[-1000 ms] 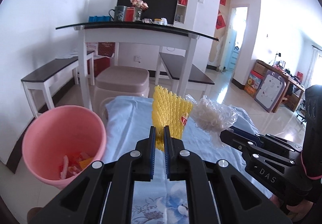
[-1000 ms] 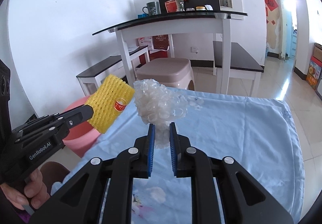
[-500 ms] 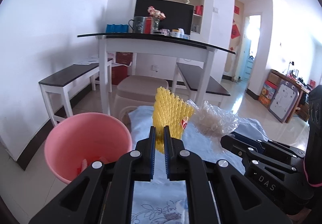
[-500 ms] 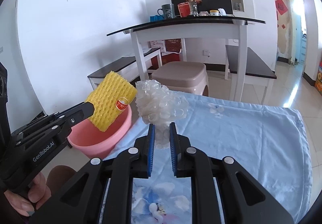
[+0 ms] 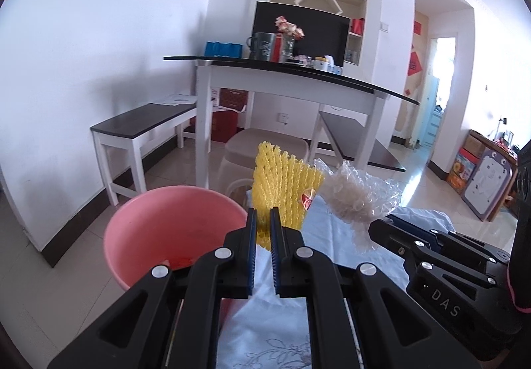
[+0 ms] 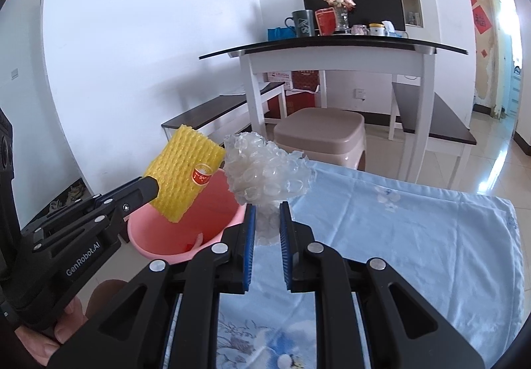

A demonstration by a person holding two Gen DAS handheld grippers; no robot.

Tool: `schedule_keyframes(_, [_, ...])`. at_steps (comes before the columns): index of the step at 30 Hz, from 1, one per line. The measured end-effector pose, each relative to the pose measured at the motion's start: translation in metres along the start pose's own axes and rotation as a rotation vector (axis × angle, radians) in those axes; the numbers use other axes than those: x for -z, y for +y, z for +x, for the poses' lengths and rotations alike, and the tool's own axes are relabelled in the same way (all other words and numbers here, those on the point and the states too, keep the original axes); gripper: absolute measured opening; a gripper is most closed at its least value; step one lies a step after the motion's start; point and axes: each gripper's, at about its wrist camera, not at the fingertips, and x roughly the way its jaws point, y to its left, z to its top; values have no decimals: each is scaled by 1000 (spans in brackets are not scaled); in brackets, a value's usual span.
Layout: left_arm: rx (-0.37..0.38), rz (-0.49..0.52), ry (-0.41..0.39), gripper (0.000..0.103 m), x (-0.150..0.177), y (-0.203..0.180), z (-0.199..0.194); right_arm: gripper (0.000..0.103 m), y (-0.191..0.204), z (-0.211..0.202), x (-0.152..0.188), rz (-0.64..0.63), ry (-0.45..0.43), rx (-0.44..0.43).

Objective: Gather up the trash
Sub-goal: 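Lift and carry the yellow net and bubble wrap over the pink bucket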

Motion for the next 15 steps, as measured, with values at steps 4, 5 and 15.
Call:
schedule_keyframes(4, [-29, -27, 2, 7, 0, 15, 1, 15, 10, 12, -3, -20, 12, -19])
schedule_keyframes(5, [-42, -36, 1, 7, 0, 20, 1, 15, 14, 16, -3, -27, 16, -25])
schedule_keyframes(15, [-133, -92, 12, 7, 6, 62, 10, 15, 45, 52, -6, -86, 59, -65])
